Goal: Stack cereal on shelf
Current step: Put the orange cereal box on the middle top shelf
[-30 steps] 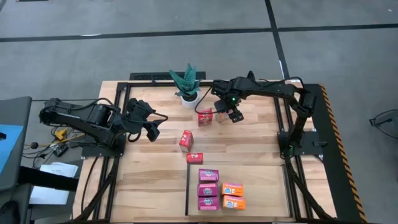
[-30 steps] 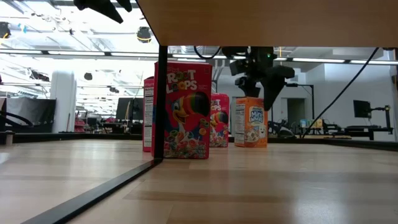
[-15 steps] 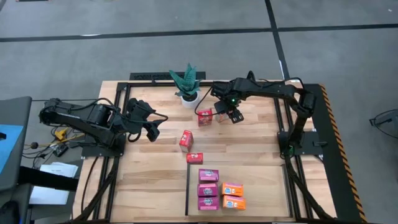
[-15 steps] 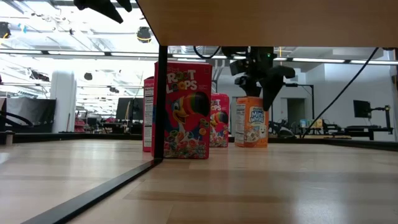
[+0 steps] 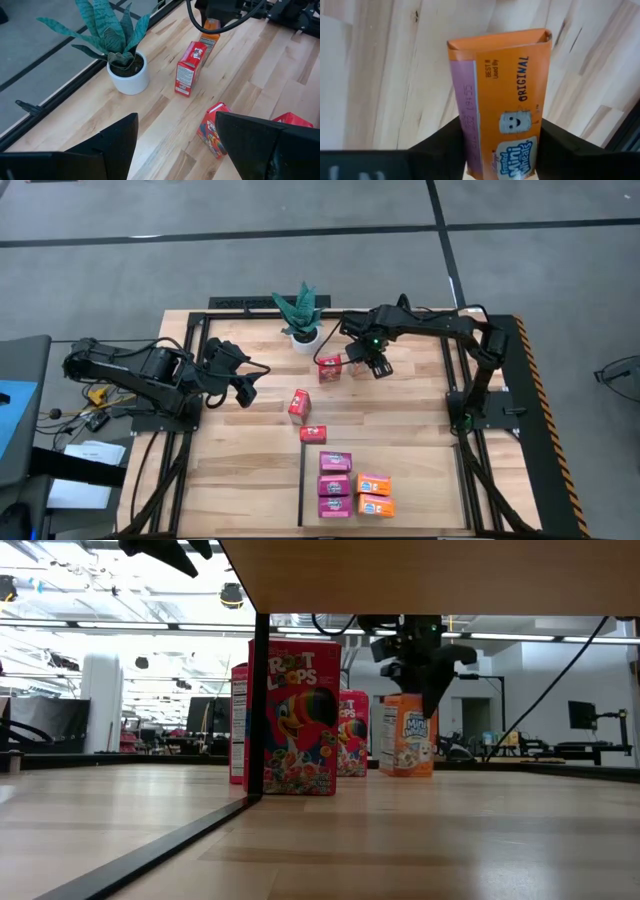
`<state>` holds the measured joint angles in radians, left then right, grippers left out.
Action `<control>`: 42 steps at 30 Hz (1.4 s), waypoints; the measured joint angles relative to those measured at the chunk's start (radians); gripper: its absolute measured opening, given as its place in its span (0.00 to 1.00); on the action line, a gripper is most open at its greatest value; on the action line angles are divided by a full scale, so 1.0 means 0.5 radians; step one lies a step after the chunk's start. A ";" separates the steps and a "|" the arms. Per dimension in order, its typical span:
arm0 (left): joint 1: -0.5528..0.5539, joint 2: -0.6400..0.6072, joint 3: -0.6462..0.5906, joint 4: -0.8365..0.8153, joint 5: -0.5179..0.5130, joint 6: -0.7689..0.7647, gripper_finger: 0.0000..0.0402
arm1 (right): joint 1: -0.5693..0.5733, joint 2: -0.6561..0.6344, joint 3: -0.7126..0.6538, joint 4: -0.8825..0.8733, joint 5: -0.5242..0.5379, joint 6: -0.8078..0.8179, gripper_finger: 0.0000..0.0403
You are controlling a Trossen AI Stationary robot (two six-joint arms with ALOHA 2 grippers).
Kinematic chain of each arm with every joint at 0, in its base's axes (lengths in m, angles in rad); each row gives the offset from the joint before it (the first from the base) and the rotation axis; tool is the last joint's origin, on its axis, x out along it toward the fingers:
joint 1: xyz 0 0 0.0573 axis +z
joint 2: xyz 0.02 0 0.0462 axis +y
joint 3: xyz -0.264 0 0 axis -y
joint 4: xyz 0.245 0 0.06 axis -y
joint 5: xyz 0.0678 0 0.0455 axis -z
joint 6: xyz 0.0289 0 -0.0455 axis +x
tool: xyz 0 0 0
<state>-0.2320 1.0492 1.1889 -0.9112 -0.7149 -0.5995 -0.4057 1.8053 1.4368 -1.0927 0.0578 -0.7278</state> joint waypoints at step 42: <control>0.000 0.000 -0.001 -0.002 0.002 0.040 0.64 | 1.408 -0.554 1.026 -0.955 -0.172 2.832 0.34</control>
<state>-0.2321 1.0492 1.1885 -0.9119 -0.7139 -0.5795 0.2982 1.5285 1.9499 -1.5703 -0.0284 0.6884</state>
